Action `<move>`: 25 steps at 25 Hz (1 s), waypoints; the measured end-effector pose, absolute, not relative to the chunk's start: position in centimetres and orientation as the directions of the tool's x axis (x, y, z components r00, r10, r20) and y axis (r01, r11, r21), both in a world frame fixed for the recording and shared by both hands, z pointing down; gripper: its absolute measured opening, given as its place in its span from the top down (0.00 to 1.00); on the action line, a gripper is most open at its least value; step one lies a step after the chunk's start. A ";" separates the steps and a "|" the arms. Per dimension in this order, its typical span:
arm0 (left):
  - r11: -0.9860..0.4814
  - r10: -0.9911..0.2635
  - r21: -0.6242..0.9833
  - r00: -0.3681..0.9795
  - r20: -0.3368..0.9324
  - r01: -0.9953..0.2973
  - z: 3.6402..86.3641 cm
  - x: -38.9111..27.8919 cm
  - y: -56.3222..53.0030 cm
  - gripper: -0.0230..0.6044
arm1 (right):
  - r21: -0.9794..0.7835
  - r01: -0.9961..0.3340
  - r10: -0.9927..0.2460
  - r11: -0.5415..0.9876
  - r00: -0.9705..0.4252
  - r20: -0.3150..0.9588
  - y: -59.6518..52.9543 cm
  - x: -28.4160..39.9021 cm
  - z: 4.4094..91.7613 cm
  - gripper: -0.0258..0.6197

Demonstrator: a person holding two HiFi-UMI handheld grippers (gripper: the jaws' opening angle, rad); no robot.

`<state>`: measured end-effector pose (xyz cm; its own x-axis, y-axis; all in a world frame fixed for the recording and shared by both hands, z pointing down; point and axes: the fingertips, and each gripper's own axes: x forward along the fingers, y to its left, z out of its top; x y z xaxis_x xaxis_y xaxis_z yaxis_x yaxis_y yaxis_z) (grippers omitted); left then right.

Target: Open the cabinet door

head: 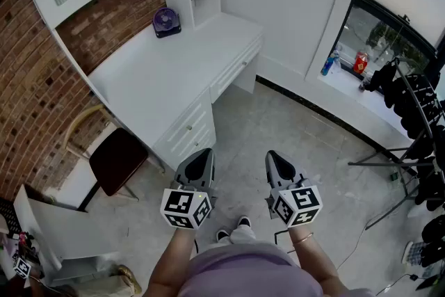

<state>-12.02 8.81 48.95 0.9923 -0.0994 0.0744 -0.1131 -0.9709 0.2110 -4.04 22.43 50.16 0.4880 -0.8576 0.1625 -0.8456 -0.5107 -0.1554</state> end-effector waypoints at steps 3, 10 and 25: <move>-0.971 -0.106 0.208 0.992 0.073 -0.119 49.0 -11.6 8.7 0.96 | -0.154 -0.849 -0.861 -0.505 0.483 0.160 22.2 -3.5 50.1 0.96; -0.971 -0.095 0.213 0.991 0.090 -0.112 49.5 -10.6 9.2 0.96 | -0.145 -0.850 -0.860 -0.506 0.483 0.165 22.9 -2.4 50.2 0.96; -0.968 -0.166 0.180 0.984 0.071 -0.176 48.8 -7.4 9.1 0.84 | -0.151 -0.879 -0.889 -0.453 0.432 0.150 22.5 1.6 50.1 0.85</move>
